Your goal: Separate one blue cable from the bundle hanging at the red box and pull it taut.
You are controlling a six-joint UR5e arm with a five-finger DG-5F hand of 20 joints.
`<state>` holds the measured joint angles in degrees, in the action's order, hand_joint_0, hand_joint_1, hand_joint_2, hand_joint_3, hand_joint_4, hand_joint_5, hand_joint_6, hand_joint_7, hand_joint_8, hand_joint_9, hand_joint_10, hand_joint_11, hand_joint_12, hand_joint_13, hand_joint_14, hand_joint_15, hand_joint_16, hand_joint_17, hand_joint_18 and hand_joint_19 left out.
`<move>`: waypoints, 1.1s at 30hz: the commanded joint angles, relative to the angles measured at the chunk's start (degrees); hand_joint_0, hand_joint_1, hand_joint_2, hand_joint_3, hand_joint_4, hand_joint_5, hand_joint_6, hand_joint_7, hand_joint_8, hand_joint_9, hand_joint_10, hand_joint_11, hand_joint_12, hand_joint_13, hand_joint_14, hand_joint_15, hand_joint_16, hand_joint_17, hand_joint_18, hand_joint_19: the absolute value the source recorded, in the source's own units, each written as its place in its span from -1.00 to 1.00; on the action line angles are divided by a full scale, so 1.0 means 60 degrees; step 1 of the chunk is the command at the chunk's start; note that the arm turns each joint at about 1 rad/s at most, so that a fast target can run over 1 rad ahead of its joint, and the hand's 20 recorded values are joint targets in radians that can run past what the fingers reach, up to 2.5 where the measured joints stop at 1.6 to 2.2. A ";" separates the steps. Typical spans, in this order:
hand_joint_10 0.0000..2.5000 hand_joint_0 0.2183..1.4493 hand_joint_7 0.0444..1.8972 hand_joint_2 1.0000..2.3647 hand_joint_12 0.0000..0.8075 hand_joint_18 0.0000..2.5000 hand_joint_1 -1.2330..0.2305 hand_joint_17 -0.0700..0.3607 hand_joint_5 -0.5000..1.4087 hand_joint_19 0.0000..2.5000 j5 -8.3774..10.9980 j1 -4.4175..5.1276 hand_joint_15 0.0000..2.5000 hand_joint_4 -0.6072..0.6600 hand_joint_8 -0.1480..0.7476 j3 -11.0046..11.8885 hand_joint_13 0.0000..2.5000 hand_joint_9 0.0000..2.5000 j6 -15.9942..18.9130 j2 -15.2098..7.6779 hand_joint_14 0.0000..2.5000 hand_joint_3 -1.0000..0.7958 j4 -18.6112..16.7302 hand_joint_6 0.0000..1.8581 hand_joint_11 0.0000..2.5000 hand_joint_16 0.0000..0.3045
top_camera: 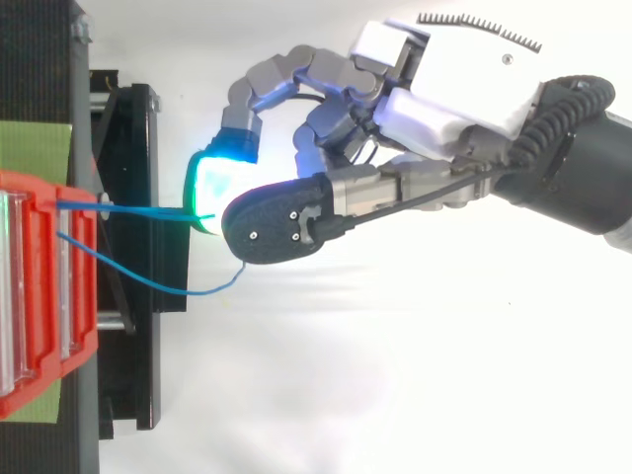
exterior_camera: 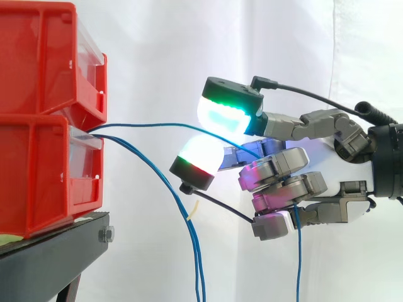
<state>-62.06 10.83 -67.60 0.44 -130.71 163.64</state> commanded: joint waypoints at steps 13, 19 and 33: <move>-0.11 -0.37 0.02 -0.98 -0.27 -0.09 -0.21 -0.17 -0.66 -0.04 0.0162 0.0070 0.18 0.04 -0.11 -0.0013 -0.02 -0.11 0.0015 0.0003 0.20 -0.28 -0.0013 0.03 0.13 -0.68; -0.11 -0.41 0.02 -1.00 -0.27 -0.09 -0.17 -0.16 -0.66 -0.04 0.0162 0.0085 0.17 0.08 -0.09 0.0001 -0.02 -0.11 0.0030 0.0003 0.19 -0.44 -0.0028 0.02 0.10 -0.68; -0.10 -0.29 0.06 -0.99 -0.28 -0.08 -0.36 -0.18 -0.65 -0.05 0.0162 0.0085 0.21 0.04 -0.09 0.0001 0.00 -0.11 0.0030 -0.0012 0.10 -0.35 -0.0042 0.02 0.11 -0.69</move>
<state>-61.08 11.34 -67.62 0.61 -130.73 163.39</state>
